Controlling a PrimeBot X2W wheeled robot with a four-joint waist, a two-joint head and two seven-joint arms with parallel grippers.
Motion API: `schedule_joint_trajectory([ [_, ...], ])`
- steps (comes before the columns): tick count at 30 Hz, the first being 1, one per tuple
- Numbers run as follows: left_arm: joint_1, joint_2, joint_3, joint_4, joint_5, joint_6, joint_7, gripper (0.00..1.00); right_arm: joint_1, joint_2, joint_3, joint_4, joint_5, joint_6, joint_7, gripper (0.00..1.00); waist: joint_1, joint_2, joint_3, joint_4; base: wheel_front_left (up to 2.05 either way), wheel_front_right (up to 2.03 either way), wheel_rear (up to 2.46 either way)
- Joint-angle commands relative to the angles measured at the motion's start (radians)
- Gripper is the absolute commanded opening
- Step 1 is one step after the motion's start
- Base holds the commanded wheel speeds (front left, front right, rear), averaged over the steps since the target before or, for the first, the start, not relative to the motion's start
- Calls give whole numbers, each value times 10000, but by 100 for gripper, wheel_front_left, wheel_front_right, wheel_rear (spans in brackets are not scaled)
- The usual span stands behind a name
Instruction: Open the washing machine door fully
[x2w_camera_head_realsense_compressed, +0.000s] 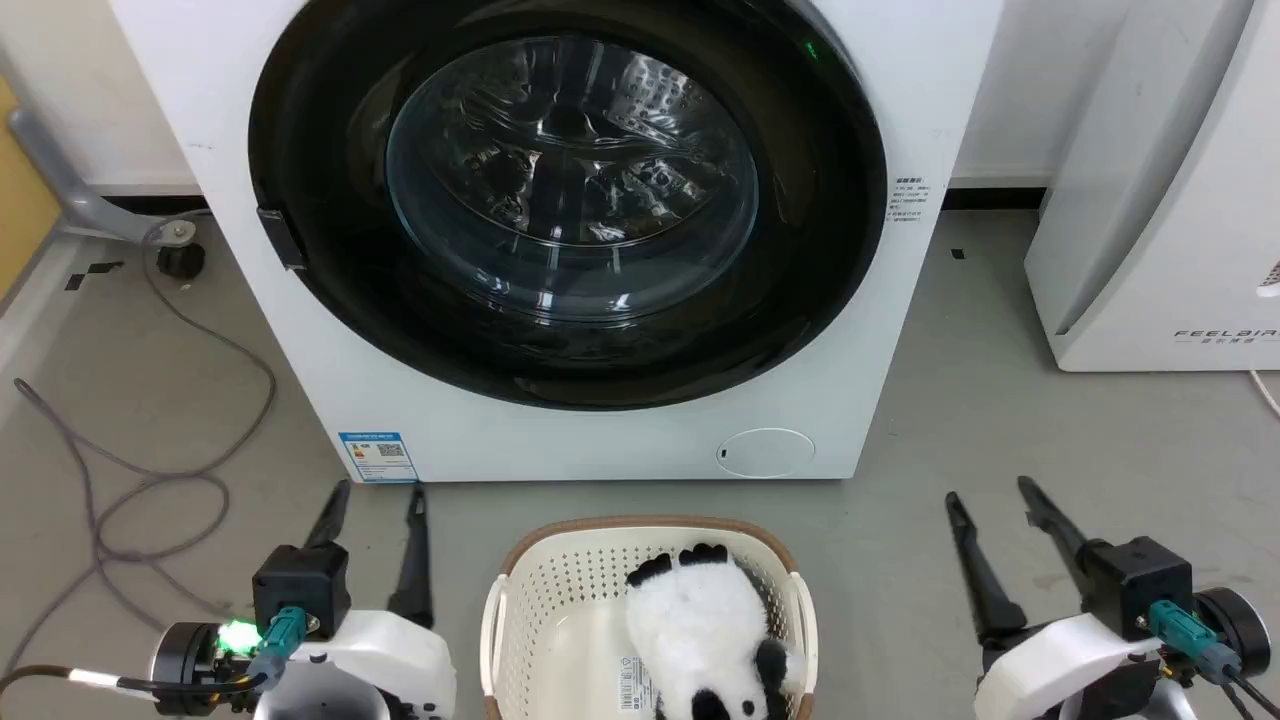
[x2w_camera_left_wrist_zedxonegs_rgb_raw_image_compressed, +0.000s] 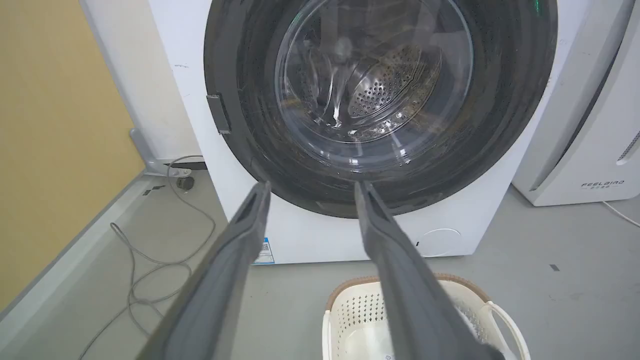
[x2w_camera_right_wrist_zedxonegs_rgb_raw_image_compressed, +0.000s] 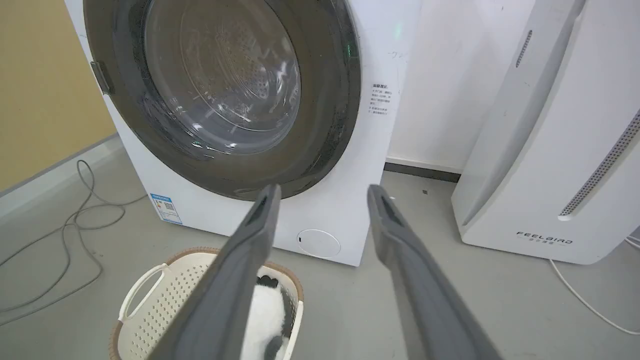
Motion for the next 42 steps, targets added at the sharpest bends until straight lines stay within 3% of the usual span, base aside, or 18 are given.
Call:
schedule_joint_trajectory([
  [1, -6, 0, -26, 35, -36, -16, -49, 100, 14, 0, -5, 23, 35, 0, -44, 100, 0, 0, 1, -1, 0, 0, 0],
  [8, -54, 0, -103, 110, -160, -62, -196, 100, 34, 1, -17, 132, 147, 1, -194, 100, 0, 0, -1, 0, 0, 0, 0],
  [9, -58, 0, -112, 114, -181, -70, -217, 100, 36, 1, -18, 145, 171, 1, -215, 58, 0, 0, -2, 0, 0, 0, 0],
  [10, -61, 0, -121, 118, -199, -77, -238, 100, 38, 1, -13, 158, 196, 1, -236, 0, 0, 0, -3, 0, 0, 0, 0],
  [24, -104, 0, -238, 188, -422, -171, -530, 100, 74, 1, -18, 331, 825, 2, -531, 0, 0, 0, -6, 3, 0, 0, 0],
  [33, -123, 0, -309, 241, -583, -218, -718, 100, 59, 2, -8, 540, 2456, 2, -719, 0, 0, 0, -15, 22, 0, 0, 0],
  [42, -153, 0, -382, 292, -758, -272, -906, 100, -15, 2, 221, 560, 5427, 3, -907, 0, 0, 0, -3, 50, 0, 0, 0],
])
